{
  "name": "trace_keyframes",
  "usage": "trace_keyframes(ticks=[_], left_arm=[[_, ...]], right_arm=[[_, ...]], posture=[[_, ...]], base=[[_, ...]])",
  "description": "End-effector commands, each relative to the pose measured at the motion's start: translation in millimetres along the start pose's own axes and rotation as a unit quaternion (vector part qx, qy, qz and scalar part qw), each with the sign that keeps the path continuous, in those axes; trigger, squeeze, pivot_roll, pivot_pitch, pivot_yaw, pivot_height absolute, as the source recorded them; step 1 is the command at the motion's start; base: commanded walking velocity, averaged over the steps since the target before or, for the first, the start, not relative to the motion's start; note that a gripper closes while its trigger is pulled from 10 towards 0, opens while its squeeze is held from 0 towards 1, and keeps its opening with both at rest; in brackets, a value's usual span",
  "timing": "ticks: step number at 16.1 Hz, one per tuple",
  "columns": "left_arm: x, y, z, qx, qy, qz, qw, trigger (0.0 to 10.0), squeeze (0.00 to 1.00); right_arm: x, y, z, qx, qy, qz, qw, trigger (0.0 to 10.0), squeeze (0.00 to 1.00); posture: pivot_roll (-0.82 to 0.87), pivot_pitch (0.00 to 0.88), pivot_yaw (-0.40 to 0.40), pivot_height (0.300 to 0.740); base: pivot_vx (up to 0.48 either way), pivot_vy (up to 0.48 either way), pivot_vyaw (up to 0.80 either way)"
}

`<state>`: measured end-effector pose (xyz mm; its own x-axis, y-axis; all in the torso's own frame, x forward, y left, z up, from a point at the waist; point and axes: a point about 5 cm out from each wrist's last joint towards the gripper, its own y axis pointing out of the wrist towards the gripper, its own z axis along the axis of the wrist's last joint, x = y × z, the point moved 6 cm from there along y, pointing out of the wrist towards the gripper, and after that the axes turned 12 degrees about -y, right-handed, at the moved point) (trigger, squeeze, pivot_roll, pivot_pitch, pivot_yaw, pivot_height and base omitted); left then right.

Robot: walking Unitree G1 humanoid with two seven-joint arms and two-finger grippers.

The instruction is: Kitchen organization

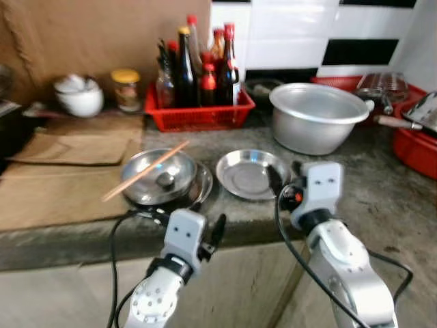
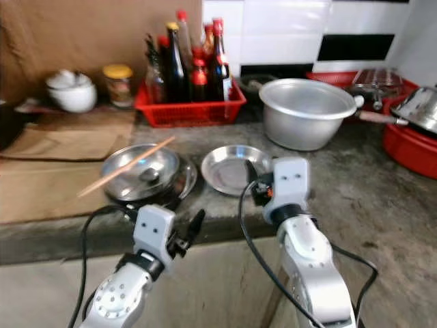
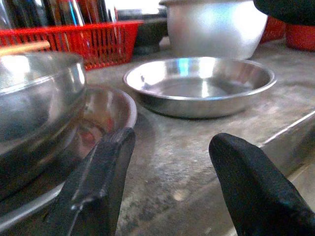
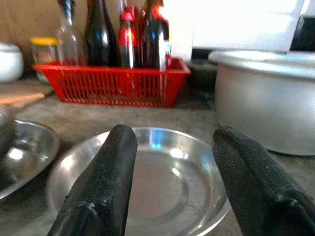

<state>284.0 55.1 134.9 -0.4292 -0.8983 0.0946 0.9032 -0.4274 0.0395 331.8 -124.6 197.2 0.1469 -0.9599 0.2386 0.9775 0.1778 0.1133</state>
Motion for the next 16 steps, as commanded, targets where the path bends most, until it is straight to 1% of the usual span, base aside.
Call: trace_keyframes(ticks=[1, 2, 3, 4, 5, 6, 7, 9, 10, 11, 12, 13, 15, 16], left_arm=[[6.2, -0.6, -4, -0.006, -0.010, -0.008, 1.000, 10.0, 0.00], [6.4, -1.1, -4, -0.007, -0.011, -0.008, 1.000, 10.0, 0.00], [7.0, -1.3, -5, -0.009, -0.012, -0.009, 1.000, 10.0, 0.00], [8.0, -1.5, -5, -0.010, -0.013, -0.011, 1.000, 10.0, 0.00], [9.3, -2.3, -6, -0.012, -0.015, -0.013, 1.000, 10.0, 0.00], [9.9, -3.2, -8, -0.015, -0.015, -0.014, 1.000, 10.0, 0.00], [10.5, -3.7, -8, -0.015, -0.016, -0.014, 1.000, 10.0, 0.00], [11.3, -4.1, -7, -0.013, -0.019, -0.016, 1.000, 10.0, 0.00], [16.7, -5.5, -6, -0.010, -0.025, -0.029, 0.999, 10.0, 0.00], [20.7, -6.3, -6, -0.009, -0.028, -0.037, 0.999, 10.0, 0.00], [22.9, -6.5, -6, -0.010, -0.029, -0.040, 0.999, 10.0, 0.00], [23.9, -6.5, -6, -0.010, -0.029, -0.041, 0.999, 10.0, 0.00], [24.2, -6.7, -5, -0.008, -0.029, -0.041, 0.999, 10.0, 0.00], [24.1, -7.1, -5, -0.008, -0.030, -0.041, 0.999, 10.0, 0.00]], right_arm=[[9.1, 2.8, -14, -0.040, -0.008, -0.007, 0.999, 10.0, 0.00], [9.6, 4.5, -17, -0.047, -0.009, -0.005, 0.999, 10.0, 0.00], [10.2, 8.2, -18, -0.054, -0.008, 0.001, 0.999, 10.0, 1.00], [11.4, 13.5, -20, -0.062, -0.010, 0.007, 0.998, 10.0, 1.00], [11.5, 18.4, -23, -0.080, -0.003, 0.009, 0.997, 10.0, 1.00], [13.3, 24.6, -23, -0.093, 0.010, 0.007, 0.996, 10.0, 0.36], [16.4, 30.3, -21, -0.098, 0.025, -0.001, 0.995, 10.0, 0.00], [19.3, 35.0, -21, -0.107, 0.039, -0.010, 0.993, 10.0, 0.00], [20.8, 44.2, -22, -0.135, 0.058, -0.018, 0.989, 10.0, 0.00], [23.1, 52.2, -20, -0.148, 0.057, -0.025, 0.987, 10.0, 0.00], [25.8, 58.5, -15, -0.149, 0.050, -0.030, 0.987, 10.0, 0.00], [27.6, 61.9, -15, -0.156, 0.050, -0.030, 0.986, 10.0, 0.00], [42.2, 65.9, -19, -0.180, 0.039, -0.057, 0.981, 10.0, 0.00], [44.9, 67.2, -21, -0.190, 0.036, -0.058, 0.980, 10.0, 0.00]], posture=[[0.07, 0.000, -0.052, 0.740], [0.07, 0.000, -0.053, 0.740], [0.07, 0.000, -0.056, 0.740], [0.07, 0.000, -0.058, 0.740], [0.08, 0.000, -0.059, 0.740], [0.08, 0.000, -0.062, 0.740], [0.08, 0.000, -0.064, 0.740], [0.08, 0.000, -0.065, 0.740], [0.08, 0.000, -0.063, 0.740], [0.08, 0.000, -0.066, 0.740], [0.08, 0.000, -0.068, 0.740], [0.08, 0.000, -0.070, 0.740], [0.09, 0.000, -0.076, 0.740], [0.09, 0.000, -0.072, 0.740]], base=[[0.000, 0.000, 0.00], [0.000, 0.000, 0.00], [0.000, 0.000, 0.00], [0.000, 0.000, 0.00], [0.000, 0.000, 0.00], [0.000, 0.000, 0.00], [0.000, 0.000, 0.00], [0.000, 0.000, 0.00], [0.000, 0.000, 0.00], [0.000, 0.000, 0.00], [0.000, 0.000, 0.00], [0.000, 0.000, 0.00], [0.000, 0.000, 0.00], [0.000, 0.000, 0.00]])
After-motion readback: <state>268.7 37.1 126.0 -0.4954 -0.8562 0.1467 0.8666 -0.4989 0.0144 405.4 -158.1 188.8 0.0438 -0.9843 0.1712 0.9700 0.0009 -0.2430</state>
